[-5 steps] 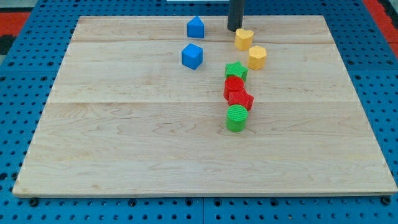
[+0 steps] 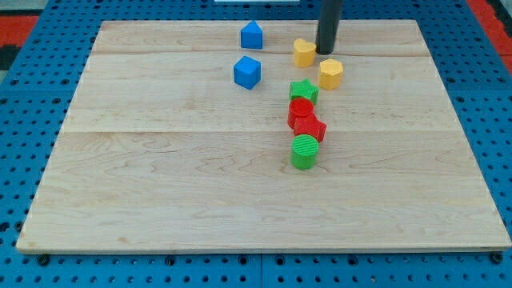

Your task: Move yellow heart closer to blue cube

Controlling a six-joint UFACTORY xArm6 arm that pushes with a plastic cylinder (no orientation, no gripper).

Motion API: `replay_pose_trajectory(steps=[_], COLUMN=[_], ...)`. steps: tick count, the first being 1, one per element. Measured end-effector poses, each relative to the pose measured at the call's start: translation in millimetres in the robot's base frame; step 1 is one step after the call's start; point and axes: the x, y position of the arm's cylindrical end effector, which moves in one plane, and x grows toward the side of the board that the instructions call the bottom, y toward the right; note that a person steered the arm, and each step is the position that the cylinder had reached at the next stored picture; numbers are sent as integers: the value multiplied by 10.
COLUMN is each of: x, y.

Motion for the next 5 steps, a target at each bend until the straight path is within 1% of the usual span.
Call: replay_pose_trajectory(steps=[1, 2, 4, 5], x=[-3, -3, 48, 364], y=[-367, -358, -42, -324])
